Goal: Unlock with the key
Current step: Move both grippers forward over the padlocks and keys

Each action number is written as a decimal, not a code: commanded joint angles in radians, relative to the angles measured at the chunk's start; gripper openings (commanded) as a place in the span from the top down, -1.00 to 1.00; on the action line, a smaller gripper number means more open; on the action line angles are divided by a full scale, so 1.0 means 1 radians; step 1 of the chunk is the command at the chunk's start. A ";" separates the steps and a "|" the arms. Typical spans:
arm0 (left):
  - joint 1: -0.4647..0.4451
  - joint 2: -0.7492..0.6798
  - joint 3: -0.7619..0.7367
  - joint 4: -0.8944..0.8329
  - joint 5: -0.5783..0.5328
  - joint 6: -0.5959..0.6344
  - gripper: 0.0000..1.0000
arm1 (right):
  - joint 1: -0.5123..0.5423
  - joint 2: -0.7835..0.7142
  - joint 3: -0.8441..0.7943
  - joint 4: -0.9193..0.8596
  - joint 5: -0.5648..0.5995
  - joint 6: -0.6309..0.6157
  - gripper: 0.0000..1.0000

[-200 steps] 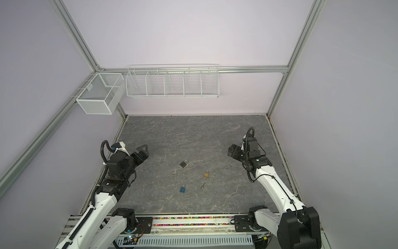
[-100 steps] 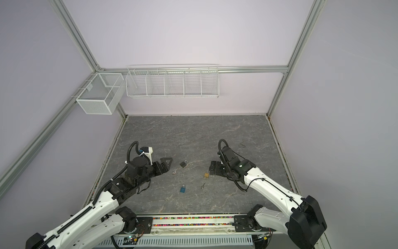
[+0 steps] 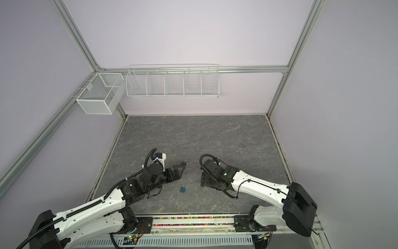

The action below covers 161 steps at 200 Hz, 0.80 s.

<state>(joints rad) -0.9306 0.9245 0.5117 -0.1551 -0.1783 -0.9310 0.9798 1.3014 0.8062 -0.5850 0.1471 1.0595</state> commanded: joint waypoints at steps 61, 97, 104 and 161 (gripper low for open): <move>-0.004 -0.066 -0.002 -0.110 -0.083 -0.026 -0.98 | 0.074 0.177 0.040 0.083 0.026 0.218 -0.03; -0.004 -0.047 0.010 -0.116 -0.080 -0.018 -0.98 | 0.079 0.235 0.061 0.108 0.013 0.230 0.14; -0.005 -0.045 0.011 -0.115 -0.079 -0.017 -0.98 | 0.080 0.240 0.064 0.111 0.013 0.232 0.19; -0.004 -0.040 0.013 -0.119 -0.081 -0.021 -0.98 | 0.083 0.273 0.058 0.103 0.021 0.259 0.31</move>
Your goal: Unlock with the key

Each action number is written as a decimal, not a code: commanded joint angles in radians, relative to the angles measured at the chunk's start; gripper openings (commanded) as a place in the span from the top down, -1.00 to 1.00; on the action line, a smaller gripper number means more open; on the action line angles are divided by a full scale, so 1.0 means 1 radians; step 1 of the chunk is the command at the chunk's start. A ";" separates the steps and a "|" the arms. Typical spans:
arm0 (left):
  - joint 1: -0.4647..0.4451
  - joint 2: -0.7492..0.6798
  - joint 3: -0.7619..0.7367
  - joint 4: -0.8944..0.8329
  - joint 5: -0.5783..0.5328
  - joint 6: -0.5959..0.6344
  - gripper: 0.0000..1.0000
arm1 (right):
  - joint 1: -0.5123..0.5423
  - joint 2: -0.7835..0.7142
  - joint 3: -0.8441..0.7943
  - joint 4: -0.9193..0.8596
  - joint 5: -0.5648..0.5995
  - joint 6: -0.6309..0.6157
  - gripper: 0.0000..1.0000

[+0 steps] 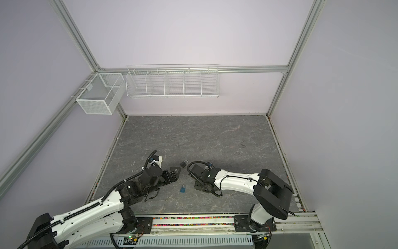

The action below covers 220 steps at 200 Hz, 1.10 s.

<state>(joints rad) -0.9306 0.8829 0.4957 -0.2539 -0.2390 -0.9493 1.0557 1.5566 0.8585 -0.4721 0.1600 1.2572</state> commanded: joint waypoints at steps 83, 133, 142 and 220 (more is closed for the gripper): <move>-0.004 0.005 0.037 -0.027 -0.019 -0.013 -0.98 | 0.010 0.045 -0.006 0.011 0.011 0.074 0.44; -0.004 0.007 0.047 -0.036 -0.013 -0.013 -0.98 | 0.010 0.069 -0.002 0.023 0.015 0.069 0.56; -0.005 0.007 0.050 -0.040 -0.012 -0.013 -0.98 | 0.010 0.071 -0.001 0.018 0.016 0.067 0.59; -0.005 0.006 0.053 -0.039 -0.008 -0.017 -0.98 | 0.009 0.046 -0.006 -0.018 0.044 0.048 0.73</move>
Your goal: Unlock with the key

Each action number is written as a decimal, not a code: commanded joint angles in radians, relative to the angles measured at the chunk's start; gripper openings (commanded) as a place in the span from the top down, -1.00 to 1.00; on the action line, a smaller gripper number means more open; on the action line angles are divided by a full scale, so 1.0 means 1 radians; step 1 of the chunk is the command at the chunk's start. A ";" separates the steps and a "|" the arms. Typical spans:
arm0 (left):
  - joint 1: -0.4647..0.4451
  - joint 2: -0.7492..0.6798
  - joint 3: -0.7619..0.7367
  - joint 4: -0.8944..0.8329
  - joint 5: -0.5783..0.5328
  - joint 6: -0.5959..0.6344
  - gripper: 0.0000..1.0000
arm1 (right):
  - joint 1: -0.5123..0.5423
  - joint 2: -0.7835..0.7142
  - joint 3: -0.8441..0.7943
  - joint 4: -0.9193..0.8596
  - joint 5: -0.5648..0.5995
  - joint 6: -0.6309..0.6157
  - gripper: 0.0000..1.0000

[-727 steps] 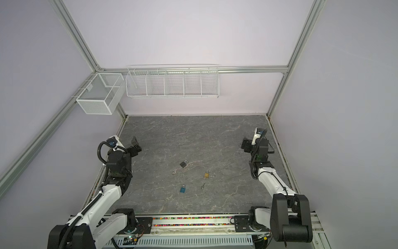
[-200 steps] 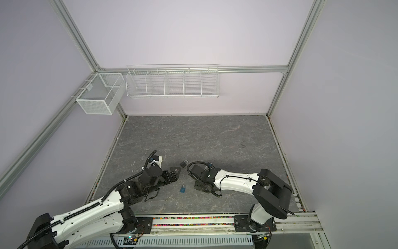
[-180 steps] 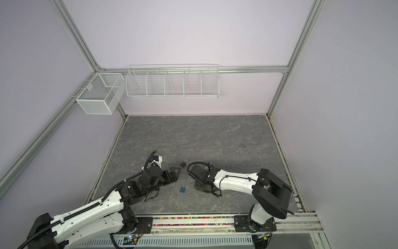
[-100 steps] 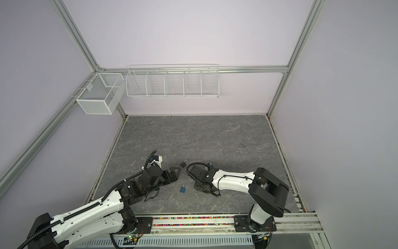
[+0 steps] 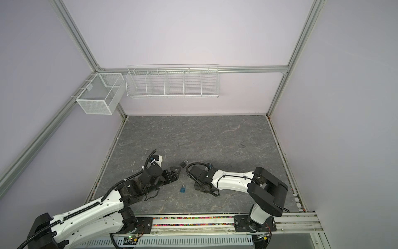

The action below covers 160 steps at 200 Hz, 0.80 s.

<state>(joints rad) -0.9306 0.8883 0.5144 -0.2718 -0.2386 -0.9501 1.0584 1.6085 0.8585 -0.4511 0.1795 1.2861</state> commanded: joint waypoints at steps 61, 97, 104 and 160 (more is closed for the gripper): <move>-0.004 -0.014 0.042 -0.024 -0.001 -0.031 -0.98 | 0.008 -0.020 0.007 -0.067 0.046 -0.030 0.87; -0.004 -0.031 0.042 -0.030 0.010 -0.061 -0.98 | 0.005 -0.071 -0.023 -0.033 0.060 -0.114 0.87; -0.004 -0.035 0.041 -0.024 0.016 -0.068 -0.98 | 0.006 -0.090 -0.030 -0.026 0.070 -0.138 0.87; -0.005 -0.055 0.032 0.050 0.092 -0.161 -0.98 | -0.005 -0.251 -0.075 -0.026 0.106 -0.339 0.87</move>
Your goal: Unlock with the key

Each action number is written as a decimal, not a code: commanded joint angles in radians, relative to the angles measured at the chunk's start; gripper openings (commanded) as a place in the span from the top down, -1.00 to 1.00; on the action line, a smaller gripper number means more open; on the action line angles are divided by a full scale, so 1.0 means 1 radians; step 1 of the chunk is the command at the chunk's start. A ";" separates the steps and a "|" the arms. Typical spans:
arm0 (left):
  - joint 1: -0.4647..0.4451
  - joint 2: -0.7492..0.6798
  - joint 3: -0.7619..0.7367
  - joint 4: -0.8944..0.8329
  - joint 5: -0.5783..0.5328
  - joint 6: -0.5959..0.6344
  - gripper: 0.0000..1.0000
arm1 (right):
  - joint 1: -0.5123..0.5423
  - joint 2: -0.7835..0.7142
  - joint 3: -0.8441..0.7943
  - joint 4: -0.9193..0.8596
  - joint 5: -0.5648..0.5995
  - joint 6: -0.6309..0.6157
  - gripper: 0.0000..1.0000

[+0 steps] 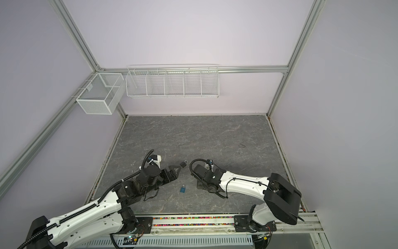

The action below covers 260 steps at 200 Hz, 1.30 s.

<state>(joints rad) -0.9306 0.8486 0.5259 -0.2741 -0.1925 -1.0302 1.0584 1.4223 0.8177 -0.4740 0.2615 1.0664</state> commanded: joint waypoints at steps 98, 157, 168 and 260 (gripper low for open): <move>-0.015 0.113 0.095 0.289 0.217 -0.106 -0.93 | -0.051 -0.443 -0.112 0.181 -0.008 -0.586 0.87; -0.031 0.192 0.165 0.384 0.294 0.007 -0.62 | -0.061 -0.552 -0.123 0.243 -0.045 -0.773 0.87; -0.032 0.205 0.176 0.383 0.301 0.000 -0.50 | -0.061 -0.569 -0.128 0.260 -0.034 -0.787 0.87; -0.073 0.317 0.220 0.515 0.265 0.000 -0.09 | -0.064 -0.563 -0.116 0.356 -0.149 -0.872 0.87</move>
<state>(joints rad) -1.0019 1.1408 0.6888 0.1997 0.0799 -1.0302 1.0008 0.8551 0.7002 -0.1577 0.1493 0.2493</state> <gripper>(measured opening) 0.591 0.068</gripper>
